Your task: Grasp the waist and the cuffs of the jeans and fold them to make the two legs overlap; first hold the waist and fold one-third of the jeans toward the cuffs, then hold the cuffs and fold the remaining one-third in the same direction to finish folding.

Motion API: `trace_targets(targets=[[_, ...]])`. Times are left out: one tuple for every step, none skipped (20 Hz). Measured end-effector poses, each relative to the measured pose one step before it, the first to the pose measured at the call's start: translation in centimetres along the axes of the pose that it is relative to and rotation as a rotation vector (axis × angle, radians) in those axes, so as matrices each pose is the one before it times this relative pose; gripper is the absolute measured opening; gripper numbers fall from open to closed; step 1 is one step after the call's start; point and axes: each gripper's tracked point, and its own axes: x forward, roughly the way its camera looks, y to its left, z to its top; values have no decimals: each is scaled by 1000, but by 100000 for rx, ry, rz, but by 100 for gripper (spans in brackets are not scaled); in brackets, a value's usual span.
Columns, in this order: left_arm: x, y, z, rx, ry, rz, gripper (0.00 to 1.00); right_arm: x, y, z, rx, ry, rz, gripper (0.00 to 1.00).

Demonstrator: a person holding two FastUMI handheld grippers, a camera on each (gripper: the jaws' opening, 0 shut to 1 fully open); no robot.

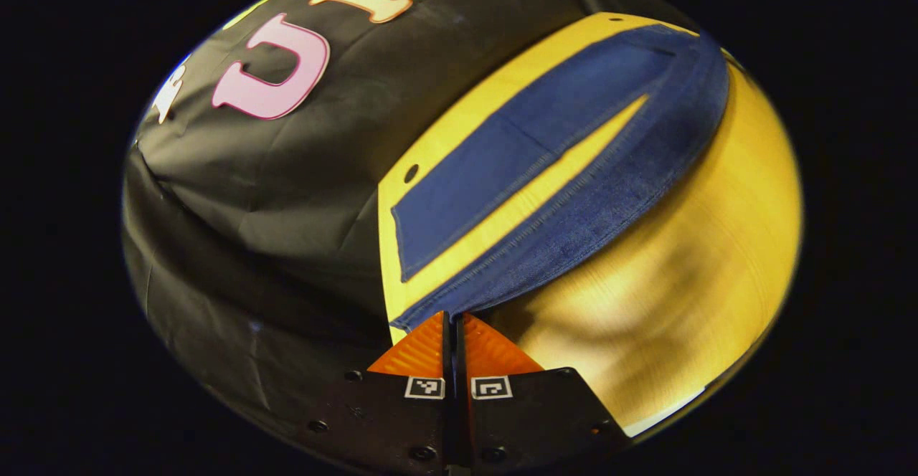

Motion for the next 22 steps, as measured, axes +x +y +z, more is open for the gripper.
trace_targets(targets=[[734, 824, 1052, -1012, -1717, 675, 0, 767, -518, 997, 2431, -637, -2386, 2], [892, 789, 1102, -369, -1296, 440, 0, 962, -444, 672, 2099, -164, -2279, 2], [1114, 780, 1323, -187, -1971, 470, 0, 829, -448, 915, 2128, -251, -2731, 2], [1122, 844, 1280, -277, -1781, 1014, 0, 955, -329, 774, 2548, -209, -2652, 2], [1129, 895, 1175, -503, -1623, 550, 0, 904, -177, 826, 2632, -164, -2416, 2], [937, 505, 865, -1345, -2086, 7, 0, 965, -80, 631, 2840, 342, -2437, 2], [1338, 575, 970, -1961, -994, 196, 0, 982, 125, 519, 2971, 212, -1935, 2], [1449, 333, 921, -2752, -652, -653, 0, 1034, 374, 385, 2911, -38, -1665, 2], [1403, 166, 811, -2972, -9, -641, 0, 1035, 358, 260, 1608, 249, -1259, 2], [1550, -41, 544, -3019, -315, -902, 0, 1106, 486, 81, 978, 255, -1230, 2], [1611, -254, 523, -1759, -352, -1363, 0, 1103, 494, 88, 259, 861, -683, 2], [1507, -234, 381, -560, 510, -946, 0, 1123, 582, 106, 703, 89, -286, 2], [1534, -352, 290, 82, 225, -846, 0, 1274, 715, -144, 441, 1233, 627, 2], [1597, -397, 333, 245, -437, -589, 0, 1354, 650, -191, 693, 822, 634, 2], [1325, -496, 308, 482, 463, -791, 0, 1216, 613, -209, 244, 1453, 584, 2], [1383, -295, 412, 138, -530, -924, 0, 1268, 761, -229, 137, 1346, 933, 2], [1317, -506, 254, -676, 383, -1180, 0, 1100, 713, -326, 333, 1886, 1241, 2], [996, -515, -212, -1273, 680, -1071, 0, 1028, 806, -732, 276, 2782, 1643, 2], [784, -451, -401, -1576, 1439, -782, 0, 788, 773, -682, 188, 2621, 1404, 2], [755, -204, -461, -1648, 1148, 318, 0, 392, 478, -474, 73, 1324, 496, 2], [106, 114, -227, -1348, 188, 611, 0, 108, -23, -69, -171, 346, -883, 4], [-184, 0, -15, -2038, -807, 234, 0, -184, -516, -146, 932, 416, -1117, 7]])
